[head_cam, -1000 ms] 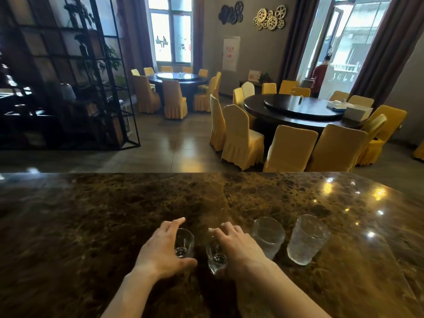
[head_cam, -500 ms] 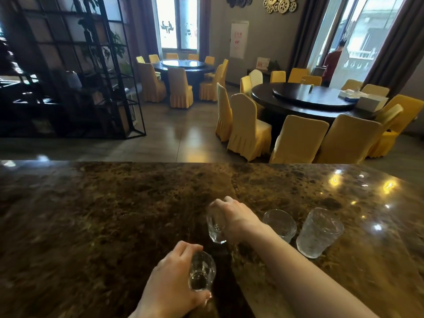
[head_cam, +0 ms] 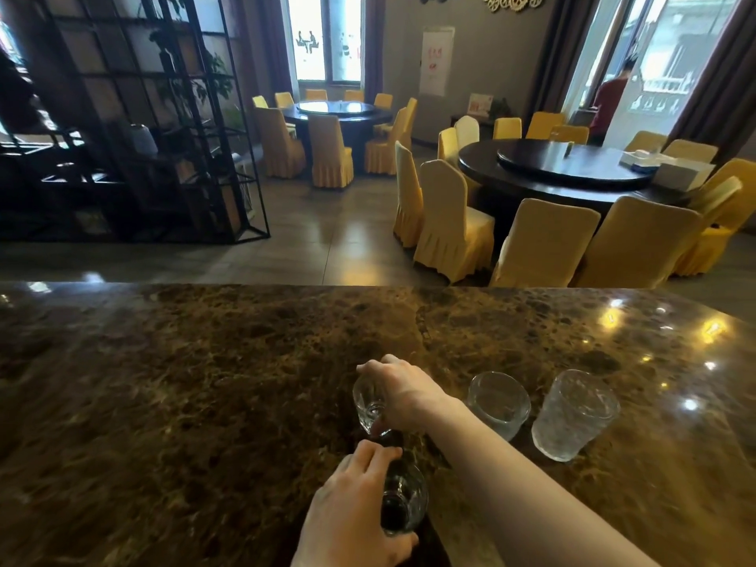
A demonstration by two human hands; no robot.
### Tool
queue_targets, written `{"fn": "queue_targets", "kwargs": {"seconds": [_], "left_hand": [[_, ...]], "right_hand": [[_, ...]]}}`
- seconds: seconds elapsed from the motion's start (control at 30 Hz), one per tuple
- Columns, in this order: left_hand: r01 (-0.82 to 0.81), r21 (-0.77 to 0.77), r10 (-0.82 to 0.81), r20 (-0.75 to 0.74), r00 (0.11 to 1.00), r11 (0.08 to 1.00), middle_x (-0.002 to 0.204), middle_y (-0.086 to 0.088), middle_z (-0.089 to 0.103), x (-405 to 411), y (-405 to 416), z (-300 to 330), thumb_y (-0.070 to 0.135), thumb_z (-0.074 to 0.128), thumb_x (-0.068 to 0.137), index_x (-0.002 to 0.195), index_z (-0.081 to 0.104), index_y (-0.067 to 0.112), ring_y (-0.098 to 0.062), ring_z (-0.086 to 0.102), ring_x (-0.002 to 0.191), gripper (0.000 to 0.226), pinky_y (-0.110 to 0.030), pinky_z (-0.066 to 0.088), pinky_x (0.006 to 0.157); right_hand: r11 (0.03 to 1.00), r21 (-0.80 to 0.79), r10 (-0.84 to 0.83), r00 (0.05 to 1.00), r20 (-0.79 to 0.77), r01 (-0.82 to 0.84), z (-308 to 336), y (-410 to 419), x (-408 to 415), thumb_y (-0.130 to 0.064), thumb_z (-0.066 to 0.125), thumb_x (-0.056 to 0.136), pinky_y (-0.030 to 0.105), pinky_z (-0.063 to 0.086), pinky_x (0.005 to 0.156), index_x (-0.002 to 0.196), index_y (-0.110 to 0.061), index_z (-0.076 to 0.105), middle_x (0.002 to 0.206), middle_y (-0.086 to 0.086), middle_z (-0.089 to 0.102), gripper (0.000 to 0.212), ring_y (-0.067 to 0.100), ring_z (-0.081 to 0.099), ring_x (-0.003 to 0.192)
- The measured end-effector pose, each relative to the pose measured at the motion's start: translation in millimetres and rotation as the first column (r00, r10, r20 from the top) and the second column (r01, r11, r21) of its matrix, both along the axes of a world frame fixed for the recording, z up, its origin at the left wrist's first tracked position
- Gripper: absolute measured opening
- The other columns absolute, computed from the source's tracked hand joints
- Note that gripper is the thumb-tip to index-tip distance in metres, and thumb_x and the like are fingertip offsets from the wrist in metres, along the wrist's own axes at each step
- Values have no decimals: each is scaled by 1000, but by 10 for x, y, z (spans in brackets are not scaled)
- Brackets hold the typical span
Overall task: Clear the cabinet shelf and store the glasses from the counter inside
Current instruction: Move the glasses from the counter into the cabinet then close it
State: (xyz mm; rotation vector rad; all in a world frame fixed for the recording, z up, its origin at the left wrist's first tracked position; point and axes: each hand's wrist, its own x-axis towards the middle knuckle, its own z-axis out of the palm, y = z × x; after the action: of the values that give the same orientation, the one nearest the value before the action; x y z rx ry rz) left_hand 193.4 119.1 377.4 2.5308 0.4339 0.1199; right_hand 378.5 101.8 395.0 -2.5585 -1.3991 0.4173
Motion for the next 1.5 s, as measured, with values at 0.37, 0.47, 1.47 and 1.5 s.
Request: {"fn": "queue_targets", "kwargs": {"seconds": [0.37,0.47,1.47,1.5], "left_hand": [[-37,149,-5,275,961,988,127,36,38,308,-187,539,80,55,69,136,32,51,12,35,116,76,-21,36,103],[8,155,-62,347,936,988,133,28,41,722,-293,700,72,65,70,137,33,49,3,37,126,78,-27,39,107],[39,215,-52,56,997,976,123,10,53,1631,-104,617,56,86,59,136,48,31,-17,54,113,89,-33,49,93],[39,216,-53,59,997,976,124,9,53,1646,-98,617,56,86,59,136,48,30,-17,54,114,89,-33,49,93]], "right_hand": [[952,305,-51,991,120,12,1207,-1164,305,-40,78,81,33,51,94,135,-40,51,129,-12,58,61,10,56,114],[966,204,-186,973,134,156,1242,-1629,621,-36,80,80,35,50,96,137,-37,51,129,-7,56,64,15,55,118],[983,125,-151,983,107,138,703,-2458,216,-53,83,63,26,50,83,136,-41,42,115,-15,43,85,8,47,103],[985,126,-131,986,105,118,713,-2429,126,-54,83,62,26,49,84,136,-42,42,114,-16,44,85,8,47,103]]}}
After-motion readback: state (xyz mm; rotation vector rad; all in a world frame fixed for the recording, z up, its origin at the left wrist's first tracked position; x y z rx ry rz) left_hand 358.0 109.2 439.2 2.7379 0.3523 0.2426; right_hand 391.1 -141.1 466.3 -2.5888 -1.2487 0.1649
